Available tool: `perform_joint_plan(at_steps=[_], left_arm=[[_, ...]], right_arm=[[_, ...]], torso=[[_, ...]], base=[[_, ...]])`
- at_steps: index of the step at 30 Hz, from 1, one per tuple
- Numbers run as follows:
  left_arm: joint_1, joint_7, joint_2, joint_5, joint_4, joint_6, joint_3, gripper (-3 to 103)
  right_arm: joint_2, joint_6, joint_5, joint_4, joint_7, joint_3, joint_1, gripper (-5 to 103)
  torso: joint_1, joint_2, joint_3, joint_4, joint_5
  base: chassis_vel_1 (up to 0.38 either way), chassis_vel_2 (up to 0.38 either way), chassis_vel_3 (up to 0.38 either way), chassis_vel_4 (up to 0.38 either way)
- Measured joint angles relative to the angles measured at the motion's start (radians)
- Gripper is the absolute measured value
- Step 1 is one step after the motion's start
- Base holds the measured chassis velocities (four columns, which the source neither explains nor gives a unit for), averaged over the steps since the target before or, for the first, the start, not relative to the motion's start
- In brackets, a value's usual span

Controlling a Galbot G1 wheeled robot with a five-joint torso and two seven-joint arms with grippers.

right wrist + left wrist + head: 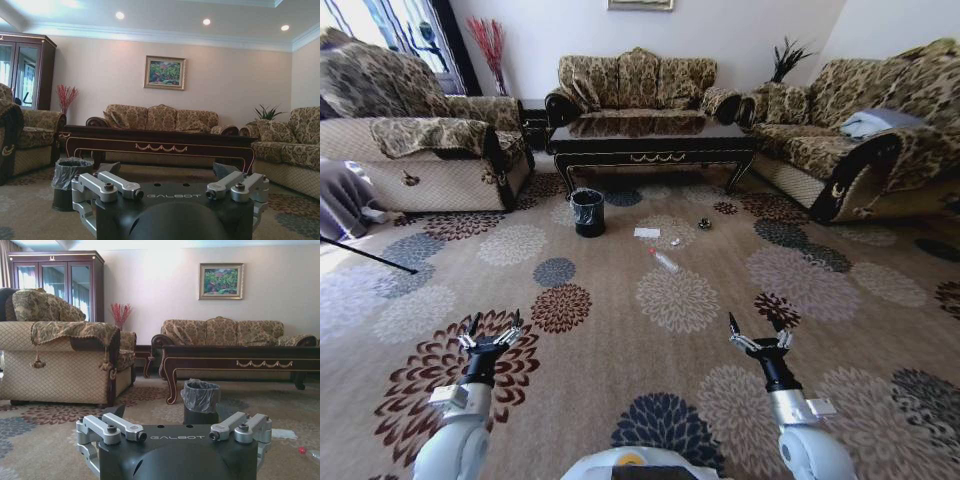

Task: Move to the front of the table and pick up the trash from the floor, then place it into the trash bin.

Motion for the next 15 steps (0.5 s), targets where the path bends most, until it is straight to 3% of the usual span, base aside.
perform_joint_plan(at_steps=[15], left_arm=[[-0.005, 0.0, 0.0, -0.004, 0.007, -0.004, 0.002, 100]], right_arm=[[-0.001, 0.0, 0.0, -0.01, 0.0, -0.003, 0.006, 100]], torso=[[0.001, -0.051, -0.061, 0.0, 0.0002]], base=[[0.0, 0.0, 0.0, 0.0]])
